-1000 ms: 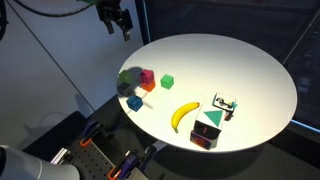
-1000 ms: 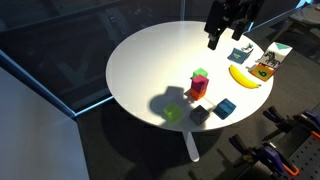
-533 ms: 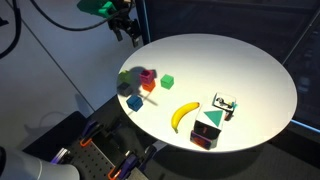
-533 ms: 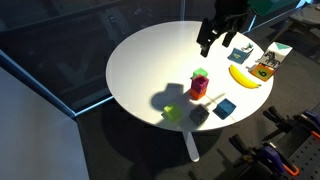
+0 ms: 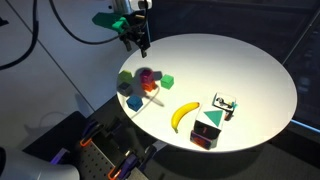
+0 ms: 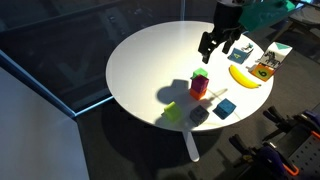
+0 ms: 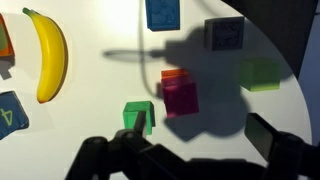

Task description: Pick up the pink block and put it on the table

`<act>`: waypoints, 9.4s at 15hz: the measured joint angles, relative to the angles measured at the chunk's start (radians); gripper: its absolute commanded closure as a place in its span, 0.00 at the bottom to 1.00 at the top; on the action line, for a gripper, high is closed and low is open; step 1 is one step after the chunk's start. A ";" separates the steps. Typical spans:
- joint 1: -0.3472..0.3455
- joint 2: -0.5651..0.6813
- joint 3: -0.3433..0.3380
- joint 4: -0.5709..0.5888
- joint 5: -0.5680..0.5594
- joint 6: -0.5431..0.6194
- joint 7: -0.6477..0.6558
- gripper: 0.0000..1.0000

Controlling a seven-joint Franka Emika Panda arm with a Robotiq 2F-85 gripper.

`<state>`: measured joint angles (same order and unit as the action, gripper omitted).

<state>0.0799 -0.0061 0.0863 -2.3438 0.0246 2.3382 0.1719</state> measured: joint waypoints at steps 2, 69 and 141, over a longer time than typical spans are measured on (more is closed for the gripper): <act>-0.001 0.023 -0.004 0.008 0.000 0.000 0.000 0.00; 0.022 0.452 -0.025 0.202 -0.044 0.155 -0.158 0.72; -0.025 0.492 -0.085 0.174 -0.040 0.185 -0.120 0.00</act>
<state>0.0545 0.4859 0.0009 -2.1702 -0.0159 2.5233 0.0517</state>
